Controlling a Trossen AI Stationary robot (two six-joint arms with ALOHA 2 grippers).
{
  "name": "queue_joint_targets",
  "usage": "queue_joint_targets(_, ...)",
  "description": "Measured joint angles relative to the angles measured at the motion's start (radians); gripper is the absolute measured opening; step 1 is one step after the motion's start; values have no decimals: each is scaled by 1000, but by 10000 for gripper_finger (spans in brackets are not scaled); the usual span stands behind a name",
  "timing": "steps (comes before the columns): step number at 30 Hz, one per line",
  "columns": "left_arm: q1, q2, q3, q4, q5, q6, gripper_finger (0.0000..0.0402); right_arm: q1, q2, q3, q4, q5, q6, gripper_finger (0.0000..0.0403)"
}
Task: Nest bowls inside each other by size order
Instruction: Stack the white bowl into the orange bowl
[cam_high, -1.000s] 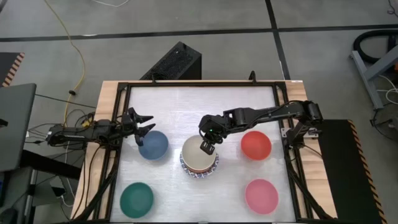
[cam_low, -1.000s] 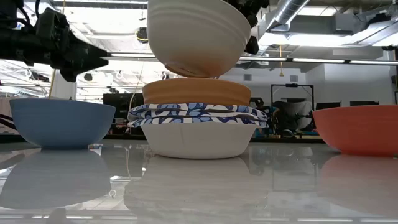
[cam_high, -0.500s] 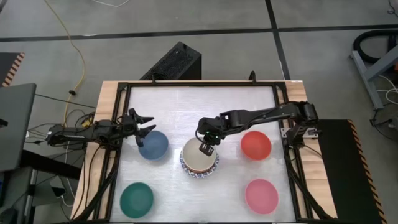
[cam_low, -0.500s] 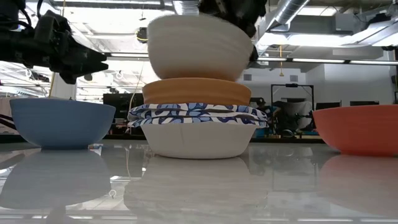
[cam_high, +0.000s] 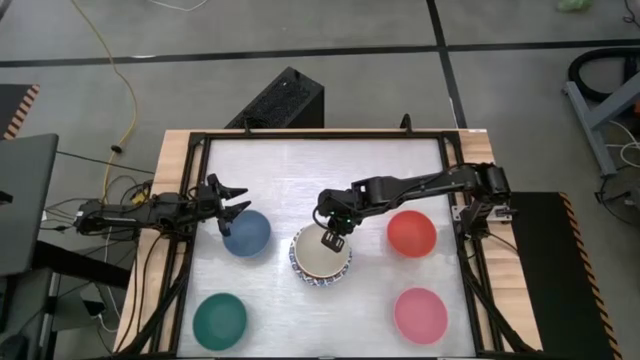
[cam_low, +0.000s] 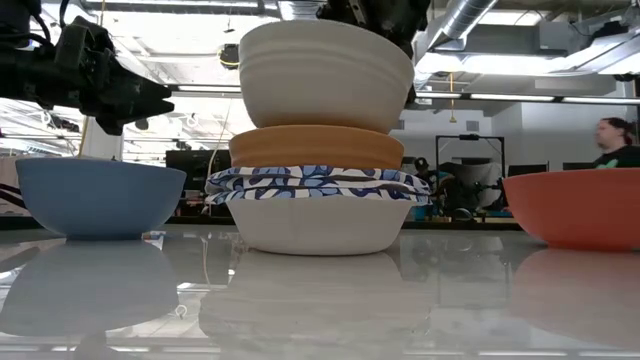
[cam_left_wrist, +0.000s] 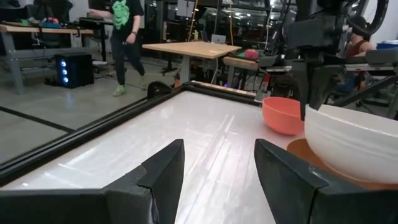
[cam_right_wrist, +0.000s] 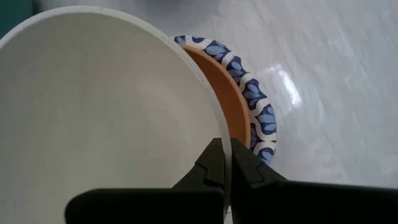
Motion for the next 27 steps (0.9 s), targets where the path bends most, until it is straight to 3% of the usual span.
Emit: queue_joint_targets(27,0,0,0,0,-1,0,185,-63,62,0,4,-83,-39,13)
